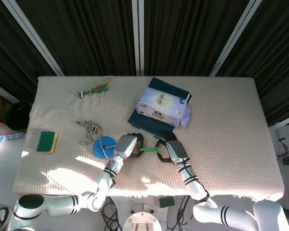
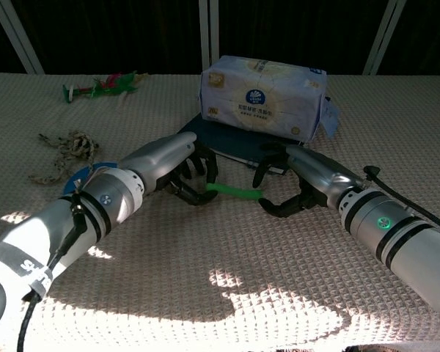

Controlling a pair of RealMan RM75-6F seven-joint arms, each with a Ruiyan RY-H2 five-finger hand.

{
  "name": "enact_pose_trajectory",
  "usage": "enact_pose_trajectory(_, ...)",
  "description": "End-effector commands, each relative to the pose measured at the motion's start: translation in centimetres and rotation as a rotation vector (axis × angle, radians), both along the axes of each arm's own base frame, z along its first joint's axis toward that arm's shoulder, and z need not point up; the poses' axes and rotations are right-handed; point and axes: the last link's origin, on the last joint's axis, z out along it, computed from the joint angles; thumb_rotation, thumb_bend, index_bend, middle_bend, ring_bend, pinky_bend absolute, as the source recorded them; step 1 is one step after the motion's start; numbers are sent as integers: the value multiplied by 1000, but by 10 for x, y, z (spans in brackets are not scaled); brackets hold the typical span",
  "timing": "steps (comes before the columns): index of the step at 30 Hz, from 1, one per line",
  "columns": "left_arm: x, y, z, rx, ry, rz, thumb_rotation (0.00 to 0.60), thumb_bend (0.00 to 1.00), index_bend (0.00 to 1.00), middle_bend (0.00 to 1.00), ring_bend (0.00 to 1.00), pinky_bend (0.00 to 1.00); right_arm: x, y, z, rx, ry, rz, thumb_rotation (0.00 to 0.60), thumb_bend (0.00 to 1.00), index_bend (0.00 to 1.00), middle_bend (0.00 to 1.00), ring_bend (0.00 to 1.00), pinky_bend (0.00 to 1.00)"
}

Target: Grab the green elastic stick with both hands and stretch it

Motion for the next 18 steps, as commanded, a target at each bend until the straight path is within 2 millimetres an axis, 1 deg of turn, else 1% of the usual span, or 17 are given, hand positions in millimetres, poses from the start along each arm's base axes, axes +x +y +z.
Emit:
enact_pose_trajectory(1, -1, 0, 0, 1, -2, 2, 599, 310, 602, 329, 334, 380, 1, -1, -1, -3, -3, 2, 600, 375, 458, 28, 0, 0)
enact_pose_trajectory(18, -7, 3, 2, 3, 3, 23, 599, 311, 596, 329, 333, 380, 5, -5, -10, 5, -17, 4, 600, 371, 483, 39, 0, 0)
